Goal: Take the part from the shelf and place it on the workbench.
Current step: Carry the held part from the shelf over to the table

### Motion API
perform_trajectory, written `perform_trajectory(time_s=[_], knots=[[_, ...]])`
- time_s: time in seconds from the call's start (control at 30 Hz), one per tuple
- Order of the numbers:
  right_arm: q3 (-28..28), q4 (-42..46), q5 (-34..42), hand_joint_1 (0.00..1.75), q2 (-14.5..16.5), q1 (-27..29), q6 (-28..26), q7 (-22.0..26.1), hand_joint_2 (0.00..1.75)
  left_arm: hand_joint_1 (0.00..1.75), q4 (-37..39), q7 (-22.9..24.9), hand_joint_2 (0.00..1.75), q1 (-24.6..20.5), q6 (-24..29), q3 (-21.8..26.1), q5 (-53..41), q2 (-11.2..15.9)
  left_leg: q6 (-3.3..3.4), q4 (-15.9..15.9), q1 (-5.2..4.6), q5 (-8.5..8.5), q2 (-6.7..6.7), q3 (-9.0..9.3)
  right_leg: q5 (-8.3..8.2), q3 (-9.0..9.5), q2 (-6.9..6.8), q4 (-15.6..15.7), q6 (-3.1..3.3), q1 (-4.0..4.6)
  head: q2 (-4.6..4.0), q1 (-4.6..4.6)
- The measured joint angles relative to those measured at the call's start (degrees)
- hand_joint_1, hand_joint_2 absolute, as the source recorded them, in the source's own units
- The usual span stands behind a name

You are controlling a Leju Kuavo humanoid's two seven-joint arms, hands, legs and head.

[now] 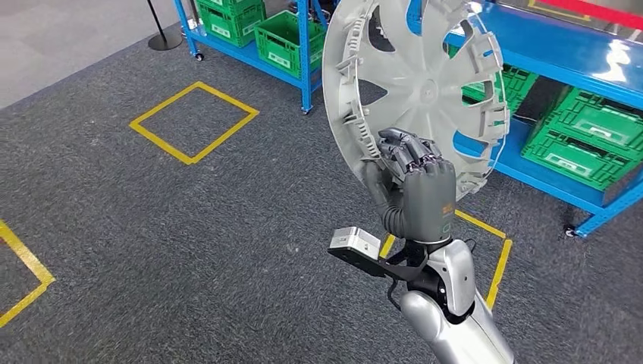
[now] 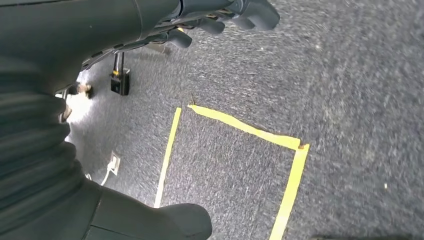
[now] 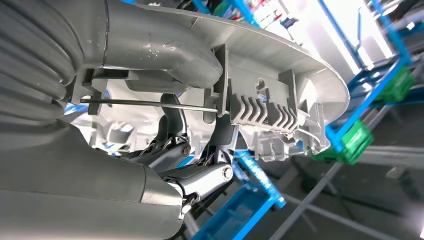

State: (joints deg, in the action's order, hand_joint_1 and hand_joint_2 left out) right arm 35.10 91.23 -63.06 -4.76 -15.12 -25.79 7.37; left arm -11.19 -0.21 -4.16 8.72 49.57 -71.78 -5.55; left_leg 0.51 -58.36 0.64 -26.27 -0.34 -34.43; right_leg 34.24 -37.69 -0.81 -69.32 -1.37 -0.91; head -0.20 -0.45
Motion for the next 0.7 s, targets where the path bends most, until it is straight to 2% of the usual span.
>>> perform_trajectory(time_s=[0.03,0.07,0.1,0.17,0.23,0.3,0.37,0.43,0.5,0.53,0.57,0.6,0.63,0.67,0.7], knots=[[0.00,-0.01,0.01,1.75,-0.21,0.14,-0.01,-0.01,1.75,0.00,0.00,-0.01,1.75,-0.01,0.00,0.00,0.00,0.00,0.13,-0.03,-0.10,0.07,-0.66,-0.14,1.39,-1.77,0.42,-3.67,0.05,0.07,0.00,0.03],[0.00,-0.01,0.03,1.75,-0.38,0.24,0.00,-0.01,1.75,0.00,0.00,-0.01,1.75,0.03,0.00,0.00,0.01,0.00,0.19,-0.09,-0.20,0.14,-1.36,-0.25,1.79,-2.82,0.60,-5.79,0.16,0.14,0.00,0.04],[0.00,-0.01,0.04,1.75,-0.50,0.29,0.00,-0.02,1.75,0.00,0.01,-0.01,1.75,0.09,0.00,0.00,0.01,0.00,0.21,-0.18,-0.28,0.19,-2.07,-0.32,1.09,-2.80,0.71,-5.73,0.33,0.18,0.00,0.04],[0.00,0.00,0.07,1.75,-0.57,0.30,0.01,-0.02,1.75,0.00,0.02,-0.01,1.75,0.15,0.00,0.00,0.02,-0.05,0.11,-0.45,-0.31,0.25,-3.47,-0.38,-2.76,0.65,1.56,0.97,0.83,0.23,0.00,0.07],[0.00,0.02,0.07,1.75,-0.62,0.24,-0.01,-0.01,1.75,0.00,0.01,-0.05,1.75,0.11,0.00,0.00,0.05,-0.15,-0.33,-0.75,-0.35,0.32,-4.65,-0.65,-5.13,4.05,3.39,7.88,1.20,0.28,0.00,0.12],[0.00,0.04,0.07,1.75,-0.65,0.16,-0.01,0.03,1.75,0.00,0.01,-0.11,1.75,0.17,0.00,0.00,0.10,-0.18,-1.11,-0.68,-0.28,0.56,-5.54,-1.03,-5.28,4.70,4.01,9.75,1.48,0.51,0.00,0.14],[0.00,0.14,0.05,1.75,-0.50,0.04,0.12,-0.04,1.75,0.00,0.02,-0.14,1.75,0.27,0.00,0.00,0.18,-0.13,-1.86,-0.49,-0.17,0.82,-5.96,-1.36,-5.74,4.73,2.96,10.16,2.10,0.48,0.00,0.15],[0.00,0.42,-0.24,1.75,-0.11,-0.13,0.73,-0.39,1.75,0.00,0.02,-0.13,1.75,0.16,0.00,0.00,0.30,-0.18,-2.48,-2.75,-0.29,-0.67,-3.84,-2.55,-6.09,4.92,1.73,10.67,2.90,0.22,0.00,-0.06],[0.00,0.74,-0.73,1.75,0.26,-0.25,1.75,-0.76,1.75,0.00,0.02,-0.14,1.75,-0.07,0.00,0.00,0.57,-0.27,-3.06,-9.48,-0.25,-4.41,-1.06,-5.57,-6.11,4.98,0.42,10.81,3.32,0.23,0.00,-0.28],[0.00,0.83,-0.93,1.75,0.42,-0.30,2.28,-0.81,1.75,0.00,0.02,-0.14,1.75,-0.14,0.02,0.00,0.81,-0.30,-3.32,-13.26,-0.13,-6.08,-0.56,-7.25,-6.07,4.97,-0.25,10.80,3.37,0.27,0.00,-0.28],[0.00,0.86,-1.05,1.75,0.57,-0.35,2.71,-0.73,1.75,0.00,0.02,-0.14,1.75,-0.14,0.09,0.01,1.03,-0.31,-3.52,-15.84,0.00,-6.91,-0.33,-8.35,-6.04,4.98,-0.88,10.79,3.38,0.28,0.00,-0.29],[0.00,0.85,-1.07,1.75,0.74,-0.46,3.05,-0.51,1.75,0.00,0.02,-0.14,1.75,-0.10,0.22,0.04,1.28,-0.32,-3.64,-16.39,0.11,-6.66,-0.19,-8.47,-6.01,4.98,-1.49,10.77,3.37,0.28,0.00,-0.29],[0.00,0.80,-0.84,1.75,0.89,-0.72,3.32,-0.12,1.75,0.00,0.02,-0.13,1.75,-0.05,0.44,0.12,1.58,-0.33,-3.71,-14.52,0.19,-5.40,0.04,-7.38,-5.97,5.00,-2.06,10.74,3.31,0.27,0.00,-0.29],[0.00,0.70,-0.44,1.75,1.02,-1.16,3.47,0.36,1.75,0.00,0.02,-0.13,1.75,-0.03,0.72,0.25,1.84,-0.36,-3.70,-10.79,0.23,-3.55,0.69,-5.33,-5.88,5.05,-2.60,10.68,3.18,0.27,0.00,-0.29],[0.00,0.52,0.09,1.75,1.12,-1.77,3.51,0.85,1.75,0.00,0.02,-0.13,1.75,-0.05,0.97,0.37,2.08,-0.46,-3.56,-6.62,0.15,-2.08,2.00,-3.17,-5.76,5.09,-3.07,10.60,2.98,0.37,0.00,-0.32]])
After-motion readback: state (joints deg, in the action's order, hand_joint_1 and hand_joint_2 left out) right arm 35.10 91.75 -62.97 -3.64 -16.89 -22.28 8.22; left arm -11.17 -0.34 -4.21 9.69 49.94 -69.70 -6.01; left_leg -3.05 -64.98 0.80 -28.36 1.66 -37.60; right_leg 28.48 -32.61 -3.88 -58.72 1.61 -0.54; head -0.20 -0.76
